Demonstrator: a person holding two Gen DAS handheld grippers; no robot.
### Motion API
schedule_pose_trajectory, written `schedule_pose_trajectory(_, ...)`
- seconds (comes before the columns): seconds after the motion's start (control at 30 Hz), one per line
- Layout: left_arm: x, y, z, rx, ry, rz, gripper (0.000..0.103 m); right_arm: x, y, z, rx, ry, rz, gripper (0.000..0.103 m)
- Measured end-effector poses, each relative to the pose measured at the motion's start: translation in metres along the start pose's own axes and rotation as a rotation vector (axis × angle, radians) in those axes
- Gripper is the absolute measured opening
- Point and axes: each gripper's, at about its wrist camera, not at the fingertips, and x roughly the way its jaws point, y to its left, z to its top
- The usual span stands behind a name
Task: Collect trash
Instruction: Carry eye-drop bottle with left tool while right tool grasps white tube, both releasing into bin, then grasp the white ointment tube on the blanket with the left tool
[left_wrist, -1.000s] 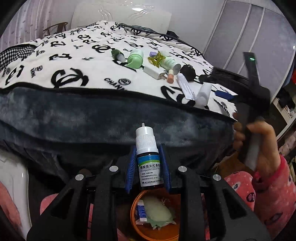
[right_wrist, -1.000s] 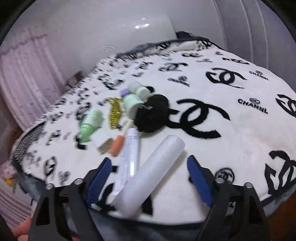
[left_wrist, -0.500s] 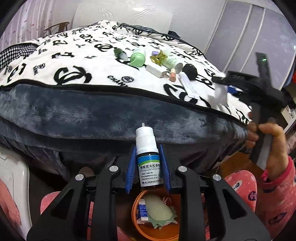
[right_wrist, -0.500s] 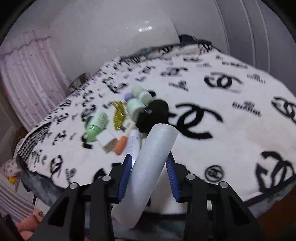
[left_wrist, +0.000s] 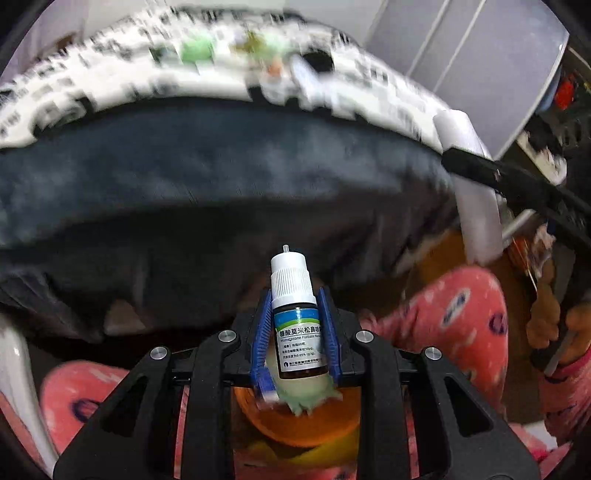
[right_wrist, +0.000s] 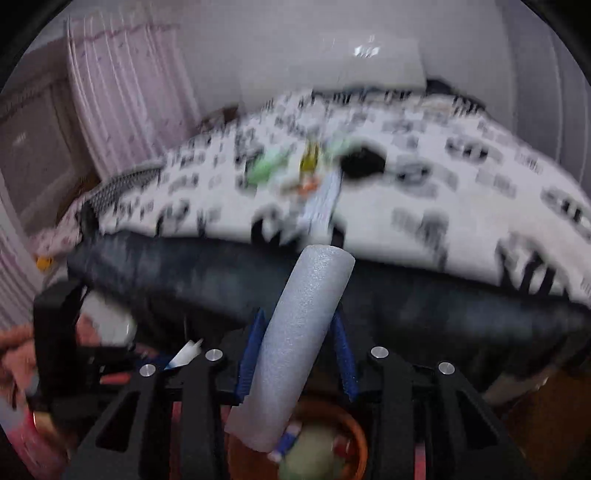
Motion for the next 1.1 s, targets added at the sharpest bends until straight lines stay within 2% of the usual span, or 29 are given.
schedule_pose_trajectory(0.17, 0.064, 0.002, -0.030, -0.029, 0.197, -0.036, 0.025, 0.052, -0.013, -0.061, 0.039, 0.205, -0.006, 0.037)
schedule_pose_trajectory(0.37, 0.137, 0.003, -0.059, -0.045, 0.408, -0.014, 0.025, 0.109, -0.028, -0.114, 0.094, 0.413, -0.005, 0.037)
schedule_pose_trajectory(0.43, 0.153, 0.008, -0.065, -0.073, 0.462, -0.020, 0.026, 0.125, -0.033, -0.127, 0.118, 0.480, -0.009, 0.044)
schedule_pose_trajectory(0.47, 0.161, 0.012, -0.068, -0.089, 0.486, -0.002, 0.028, 0.131, -0.036, -0.133, 0.132, 0.505, -0.015, 0.063)
schedule_pose_trajectory(0.5, 0.165, 0.014, -0.070, -0.099, 0.496, 0.010, 0.033, 0.133, -0.040, -0.136, 0.144, 0.512, -0.035, 0.071)
schedule_pose_trajectory(0.53, 0.167, 0.016, -0.071, -0.110, 0.501, 0.018, 0.042, 0.133, -0.043, -0.136, 0.155, 0.507, -0.045, 0.071)
schedule_pose_trajectory(0.6, 0.166, 0.023, -0.072, -0.133, 0.499, 0.023, 0.046, 0.132, -0.052, -0.136, 0.193, 0.498, -0.028, 0.072)
schedule_pose_trajectory(1.1, 0.162, 0.030, -0.070, -0.166, 0.480, 0.042, 0.049, 0.131, -0.054, -0.141, 0.217, 0.488, -0.039, 0.073)
